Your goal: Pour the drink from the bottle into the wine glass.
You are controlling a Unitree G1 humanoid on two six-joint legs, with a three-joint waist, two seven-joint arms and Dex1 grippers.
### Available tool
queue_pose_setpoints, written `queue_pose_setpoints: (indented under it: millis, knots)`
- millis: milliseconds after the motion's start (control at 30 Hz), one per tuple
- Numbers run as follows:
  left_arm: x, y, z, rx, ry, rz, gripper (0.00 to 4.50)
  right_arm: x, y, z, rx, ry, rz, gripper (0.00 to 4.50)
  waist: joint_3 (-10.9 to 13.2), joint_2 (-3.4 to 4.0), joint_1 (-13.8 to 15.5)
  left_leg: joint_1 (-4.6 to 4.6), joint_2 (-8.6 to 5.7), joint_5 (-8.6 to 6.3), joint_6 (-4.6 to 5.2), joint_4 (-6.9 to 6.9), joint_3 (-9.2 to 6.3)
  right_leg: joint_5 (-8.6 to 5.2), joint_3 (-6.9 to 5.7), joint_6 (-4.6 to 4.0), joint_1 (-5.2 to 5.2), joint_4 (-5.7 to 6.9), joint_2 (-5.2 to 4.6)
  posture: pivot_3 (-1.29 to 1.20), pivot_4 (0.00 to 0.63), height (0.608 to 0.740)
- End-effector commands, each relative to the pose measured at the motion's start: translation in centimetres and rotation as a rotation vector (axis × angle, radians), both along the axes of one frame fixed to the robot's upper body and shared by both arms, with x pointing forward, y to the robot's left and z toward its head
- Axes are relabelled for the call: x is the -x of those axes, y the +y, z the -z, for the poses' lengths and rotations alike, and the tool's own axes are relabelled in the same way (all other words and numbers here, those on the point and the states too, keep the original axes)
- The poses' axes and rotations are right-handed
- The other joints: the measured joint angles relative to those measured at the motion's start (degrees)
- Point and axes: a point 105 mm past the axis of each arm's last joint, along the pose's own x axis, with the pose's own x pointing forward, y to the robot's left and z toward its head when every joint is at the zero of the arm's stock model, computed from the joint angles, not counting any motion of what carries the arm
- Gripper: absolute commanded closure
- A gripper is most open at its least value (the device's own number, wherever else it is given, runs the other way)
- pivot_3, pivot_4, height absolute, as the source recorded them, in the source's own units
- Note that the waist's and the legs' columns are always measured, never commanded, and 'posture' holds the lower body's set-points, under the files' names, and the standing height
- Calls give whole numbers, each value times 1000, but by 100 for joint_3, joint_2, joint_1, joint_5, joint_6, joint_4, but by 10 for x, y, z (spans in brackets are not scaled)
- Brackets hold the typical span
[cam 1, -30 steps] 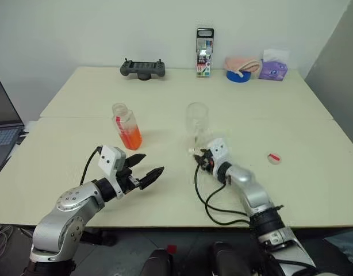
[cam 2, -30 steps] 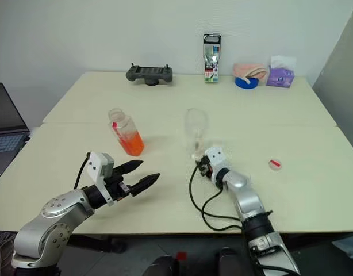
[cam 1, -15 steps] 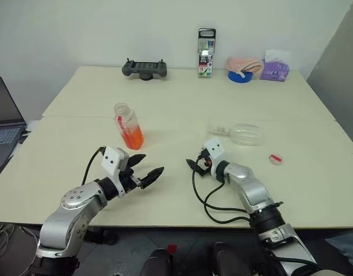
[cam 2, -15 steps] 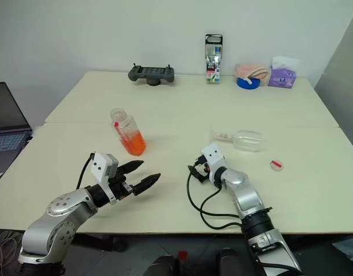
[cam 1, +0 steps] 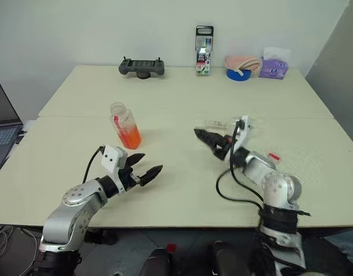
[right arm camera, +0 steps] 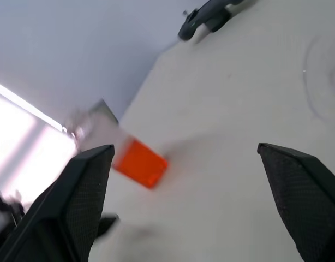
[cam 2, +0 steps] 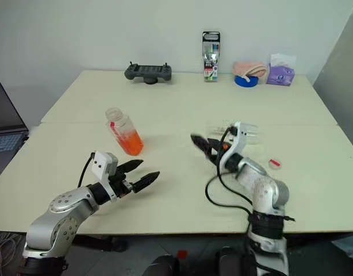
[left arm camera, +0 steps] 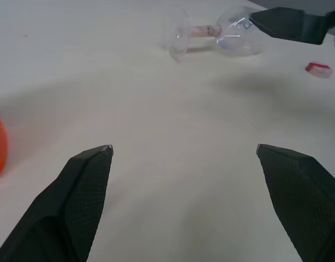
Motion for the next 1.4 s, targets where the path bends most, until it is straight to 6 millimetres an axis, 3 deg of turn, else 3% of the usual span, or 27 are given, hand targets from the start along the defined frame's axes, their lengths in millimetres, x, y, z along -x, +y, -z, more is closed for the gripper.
queue_pose_setpoints:
  millis: [33, 200, 367, 467, 733, 867, 967, 1300, 1400]
  knots:
    - [1, -2, -7, -10, -37, 12, 0, -14, 16, 3, -246, 167, 48, 21, 5, 2, 23, -5, -5, -1, -2, 0, 0, 0, 0, -4, -2, -2, -5, 0, 150, 740]
    - [-2, 5, -13, -24, -55, -6, 0, -42, 16, 27, -368, 384, 211, 21, 11, 12, -63, -12, -11, -2, -3, -1, 37, 14, 23, -25, -22, 1, -17, 0, 150, 740]
    - [-2, 11, -13, -27, -51, -39, 0, -61, 21, 22, -477, 412, 242, 21, 12, 14, -120, 7, -2, -1, 0, 4, 29, 13, 19, -22, -3, 1, 31, 0, 150, 740]
    - [2, 11, -13, -30, -46, -36, 0, -68, 34, 9, -516, 395, 216, 21, 14, 17, -163, 10, 22, -1, 0, 3, 26, 17, 16, -32, -5, 5, 62, 0, 150, 740]
    - [-1, 16, -20, -54, -52, -40, 0, -87, 47, 16, -486, 397, 331, 21, 27, 32, -182, 3, 35, -1, 1, -3, 27, 18, 19, -39, -21, 10, 80, 0, 150, 740]
    - [-3, 15, -27, -60, -65, -40, 0, -93, 39, 28, -436, 413, 426, 21, 29, 33, -183, 1, 35, -1, 1, -3, 29, 18, 20, -40, -23, 9, 80, 0, 150, 740]
    - [1, 15, -24, -66, -50, -40, 0, -95, 38, 31, -392, 405, 456, 627, 29, 32, -188, 2, 35, -1, 1, -3, 30, 18, 23, -40, -23, 9, 80, 0, 150, 740]
    - [9, 16, -19, -68, -37, -54, 0, -95, 33, 32, -225, 354, 528, 4042, 32, 36, -165, 3, 34, -1, 1, -3, 23, 18, 19, -50, -21, 10, 78, 0, 150, 740]
    - [9, 17, -18, -67, -38, -58, 0, -95, 40, 24, -160, 282, 498, 4349, 33, 37, -150, 0, 32, -1, 1, -3, 21, 15, 16, -54, -19, 6, 76, 0, 150, 740]
